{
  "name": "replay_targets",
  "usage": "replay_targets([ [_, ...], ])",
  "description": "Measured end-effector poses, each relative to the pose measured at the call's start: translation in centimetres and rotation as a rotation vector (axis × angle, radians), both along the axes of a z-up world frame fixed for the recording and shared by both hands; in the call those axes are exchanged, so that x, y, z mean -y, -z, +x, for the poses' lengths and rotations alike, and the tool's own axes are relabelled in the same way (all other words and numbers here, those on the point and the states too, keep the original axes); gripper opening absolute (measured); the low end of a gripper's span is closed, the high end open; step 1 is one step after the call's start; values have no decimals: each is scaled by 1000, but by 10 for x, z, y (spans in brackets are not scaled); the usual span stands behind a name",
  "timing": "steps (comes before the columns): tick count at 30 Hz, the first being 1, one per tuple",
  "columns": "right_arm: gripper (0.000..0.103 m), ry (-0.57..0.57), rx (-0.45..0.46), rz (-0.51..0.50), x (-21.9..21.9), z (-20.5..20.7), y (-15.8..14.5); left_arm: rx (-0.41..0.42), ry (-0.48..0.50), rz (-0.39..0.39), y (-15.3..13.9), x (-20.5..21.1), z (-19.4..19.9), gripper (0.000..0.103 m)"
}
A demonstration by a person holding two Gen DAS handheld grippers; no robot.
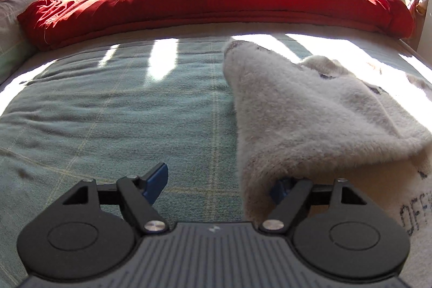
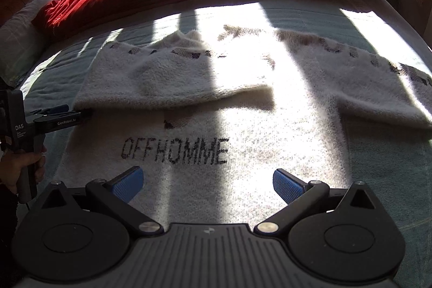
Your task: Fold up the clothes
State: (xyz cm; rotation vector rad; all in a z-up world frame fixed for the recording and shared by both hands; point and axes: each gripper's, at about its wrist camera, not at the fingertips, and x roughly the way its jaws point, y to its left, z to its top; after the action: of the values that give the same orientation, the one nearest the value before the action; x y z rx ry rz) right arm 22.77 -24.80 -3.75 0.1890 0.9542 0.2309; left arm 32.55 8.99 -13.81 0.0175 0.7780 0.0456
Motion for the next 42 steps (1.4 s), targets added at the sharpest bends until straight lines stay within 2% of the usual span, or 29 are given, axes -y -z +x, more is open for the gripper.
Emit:
replay_targets([
  [2,98,12,26,65,8,15,0,-2,-12,-34,3,-5,1,82],
  [3,91,27,27,105,14,24,2,2,-11,-40,3,-7,0,82],
  [6,80,79,-13,248,32,54,19,1,-13,-53,7,-11,0,86],
  [9,75,129,-58,366,44,82,40,-16,-26,-108,9,-19,3,87],
  [13,67,239,-106,449,56,113,72,-15,-11,-105,10,-20,4,88],
  [17,65,326,-86,533,64,133,91,-14,-11,-118,12,-22,4,90],
  [18,59,344,-73,535,64,136,93,-13,-10,-118,13,-22,4,91],
  [19,43,362,-67,520,63,139,95,-14,-9,-117,13,-22,4,91],
  [20,31,373,-71,493,62,142,96,-16,-7,-117,13,-22,4,91],
  [21,8,376,-79,477,62,143,96,-16,-6,-119,13,-22,4,91],
  [26,8,355,-19,485,65,133,75,-17,-3,-120,14,-24,5,93],
  [29,8,344,5,438,64,125,65,-20,-2,-120,14,-24,6,93],
  [33,9,349,-45,344,60,129,77,-25,-8,-123,14,-24,6,95],
  [38,8,367,-70,380,66,122,92,-38,17,-114,2,-23,-2,92],
  [42,9,354,-69,375,66,123,91,12,108,-110,-28,-20,-22,91],
])
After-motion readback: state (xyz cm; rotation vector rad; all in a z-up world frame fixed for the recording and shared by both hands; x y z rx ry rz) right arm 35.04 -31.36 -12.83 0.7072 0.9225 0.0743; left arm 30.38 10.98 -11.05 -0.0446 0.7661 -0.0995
